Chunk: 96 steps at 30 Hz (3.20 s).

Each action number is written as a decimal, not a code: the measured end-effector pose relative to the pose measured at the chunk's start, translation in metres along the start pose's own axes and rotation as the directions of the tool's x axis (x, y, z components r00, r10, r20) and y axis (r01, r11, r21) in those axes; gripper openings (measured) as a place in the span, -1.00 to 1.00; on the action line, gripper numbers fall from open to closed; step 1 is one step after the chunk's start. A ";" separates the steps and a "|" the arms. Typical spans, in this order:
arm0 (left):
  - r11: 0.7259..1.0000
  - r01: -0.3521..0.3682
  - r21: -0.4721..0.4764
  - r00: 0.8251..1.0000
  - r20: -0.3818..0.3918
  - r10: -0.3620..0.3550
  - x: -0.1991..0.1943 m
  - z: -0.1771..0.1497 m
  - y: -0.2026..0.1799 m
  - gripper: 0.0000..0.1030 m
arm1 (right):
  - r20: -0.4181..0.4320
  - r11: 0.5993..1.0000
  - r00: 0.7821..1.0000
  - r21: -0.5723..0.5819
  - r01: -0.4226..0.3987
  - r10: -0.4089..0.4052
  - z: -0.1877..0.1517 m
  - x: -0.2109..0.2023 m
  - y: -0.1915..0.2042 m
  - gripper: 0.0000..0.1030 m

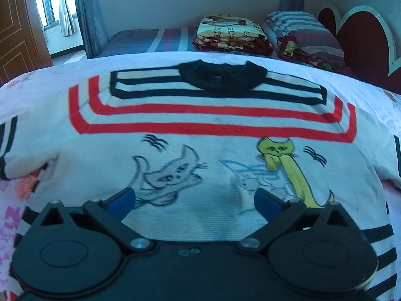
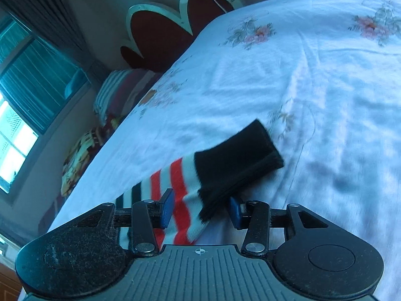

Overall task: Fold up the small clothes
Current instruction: 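Lift the cuff with the right gripper and fold the sleeve across the sweater body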

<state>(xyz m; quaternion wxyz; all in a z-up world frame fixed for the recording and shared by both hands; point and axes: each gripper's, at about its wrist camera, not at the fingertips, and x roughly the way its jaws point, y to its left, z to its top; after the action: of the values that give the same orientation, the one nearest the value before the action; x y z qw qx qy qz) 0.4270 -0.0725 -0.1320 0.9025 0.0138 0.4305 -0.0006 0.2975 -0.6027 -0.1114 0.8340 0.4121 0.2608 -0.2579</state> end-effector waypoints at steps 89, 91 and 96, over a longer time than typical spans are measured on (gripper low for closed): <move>0.960 0.281 -0.006 0.960 -0.001 -0.281 0.047 0.054 0.103 -0.89 | -0.261 0.912 0.943 -0.297 -0.284 0.209 -0.184 -0.031 0.194 -0.03; 0.959 0.284 -0.007 0.959 -0.003 -0.284 0.048 0.054 0.104 -0.89 | -0.276 0.919 0.933 -0.252 -0.303 0.232 -0.181 -0.023 0.190 -0.03; 0.956 0.292 0.016 0.956 0.008 -0.292 0.045 0.054 0.104 -0.90 | -0.271 0.904 0.942 -0.321 -0.282 0.198 -0.182 -0.019 0.197 -0.80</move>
<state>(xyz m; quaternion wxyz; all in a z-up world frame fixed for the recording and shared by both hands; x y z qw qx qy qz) 0.4989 0.0306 -0.1308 0.8946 -0.0435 0.4231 -0.1371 0.3701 -0.3451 -0.0852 0.8839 0.3110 0.3455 -0.0513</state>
